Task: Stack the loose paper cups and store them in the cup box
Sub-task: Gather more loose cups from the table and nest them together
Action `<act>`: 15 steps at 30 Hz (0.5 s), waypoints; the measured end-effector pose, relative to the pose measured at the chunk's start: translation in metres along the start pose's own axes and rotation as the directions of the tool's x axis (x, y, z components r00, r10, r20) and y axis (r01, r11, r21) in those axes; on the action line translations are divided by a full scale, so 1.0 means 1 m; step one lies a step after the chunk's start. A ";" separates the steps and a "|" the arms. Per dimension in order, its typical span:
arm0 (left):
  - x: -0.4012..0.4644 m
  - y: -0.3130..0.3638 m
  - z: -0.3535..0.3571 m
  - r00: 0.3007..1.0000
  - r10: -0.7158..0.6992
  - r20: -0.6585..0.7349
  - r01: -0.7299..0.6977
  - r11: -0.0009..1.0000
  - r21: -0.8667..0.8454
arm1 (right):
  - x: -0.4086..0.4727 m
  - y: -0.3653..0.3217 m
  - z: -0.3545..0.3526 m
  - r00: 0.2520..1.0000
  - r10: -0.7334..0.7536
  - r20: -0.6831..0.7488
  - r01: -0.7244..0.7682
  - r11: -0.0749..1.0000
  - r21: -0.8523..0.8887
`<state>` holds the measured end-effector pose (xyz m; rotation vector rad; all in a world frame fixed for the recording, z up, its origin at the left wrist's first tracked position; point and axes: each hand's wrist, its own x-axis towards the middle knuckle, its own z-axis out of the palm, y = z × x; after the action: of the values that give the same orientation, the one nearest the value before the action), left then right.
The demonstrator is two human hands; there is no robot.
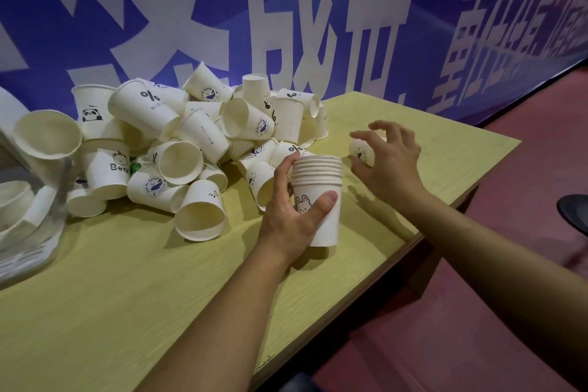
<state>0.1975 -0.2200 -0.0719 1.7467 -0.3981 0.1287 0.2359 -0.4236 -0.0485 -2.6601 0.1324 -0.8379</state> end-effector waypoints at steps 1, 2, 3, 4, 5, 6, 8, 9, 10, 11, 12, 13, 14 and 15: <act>0.000 0.001 0.000 1.000 -0.001 -0.002 0.001 1.000 0.003 | 0.005 0.006 0.003 0.999 0.018 0.030 -0.016 0.998 -0.069; 0.000 0.001 0.000 1.000 -0.004 -0.005 0.004 1.000 0.005 | 0.011 0.014 0.006 0.996 0.051 0.068 -0.044 0.994 -0.099; 0.000 0.001 -0.001 1.000 -0.009 -0.009 0.009 1.000 0.006 | 0.016 0.022 0.011 0.990 0.089 0.108 -0.077 0.992 -0.103; 0.000 0.000 -0.001 1.000 -0.012 -0.011 0.012 1.000 0.009 | 0.021 0.028 0.014 0.982 0.120 0.146 -0.107 0.990 -0.094; 0.001 0.000 -0.001 1.000 -0.014 -0.011 0.014 1.000 0.013 | 0.025 0.035 0.016 0.975 0.142 0.171 -0.129 0.988 -0.086; 0.001 0.000 -0.002 1.000 -0.014 -0.008 0.014 1.000 0.018 | 0.027 0.039 0.017 0.970 0.159 0.185 -0.144 0.985 -0.090; 0.001 0.000 -0.002 1.000 -0.016 0.001 0.016 1.000 0.021 | 0.028 0.045 0.018 0.968 0.171 0.185 -0.153 0.982 -0.106; 0.001 0.000 -0.002 1.000 -0.016 0.005 0.016 1.000 0.023 | 0.029 0.046 0.018 0.968 0.171 0.181 -0.155 0.983 -0.103; 0.001 0.000 -0.001 1.000 -0.013 0.008 0.013 1.000 0.026 | 0.028 0.045 0.016 0.968 0.174 0.182 -0.161 0.984 -0.081; 0.001 0.000 -0.001 1.000 -0.011 0.010 0.011 1.000 0.029 | 0.028 0.044 0.015 0.966 0.177 0.188 -0.171 0.984 -0.046; 0.001 0.000 -0.001 1.000 -0.008 0.011 0.007 0.999 0.032 | 0.027 0.042 0.014 0.964 0.177 0.200 -0.177 0.984 -0.016; 0.001 0.000 0.000 1.000 -0.005 0.010 0.005 0.999 0.036 | 0.026 0.039 0.013 0.961 0.170 0.218 -0.173 0.985 -0.004; 0.001 0.000 0.000 1.000 -0.004 0.009 0.003 0.999 0.038 | 0.025 0.036 0.011 0.956 0.160 0.246 -0.163 0.987 -0.008; 0.001 0.000 0.000 1.000 -0.003 0.008 0.003 0.999 0.039 | 0.024 0.033 0.010 0.950 0.149 0.275 -0.150 0.989 -0.018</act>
<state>0.1986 -0.2201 -0.0718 1.7869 -0.4014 0.1277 0.2619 -0.4564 -0.0550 -2.6907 0.2581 -0.4142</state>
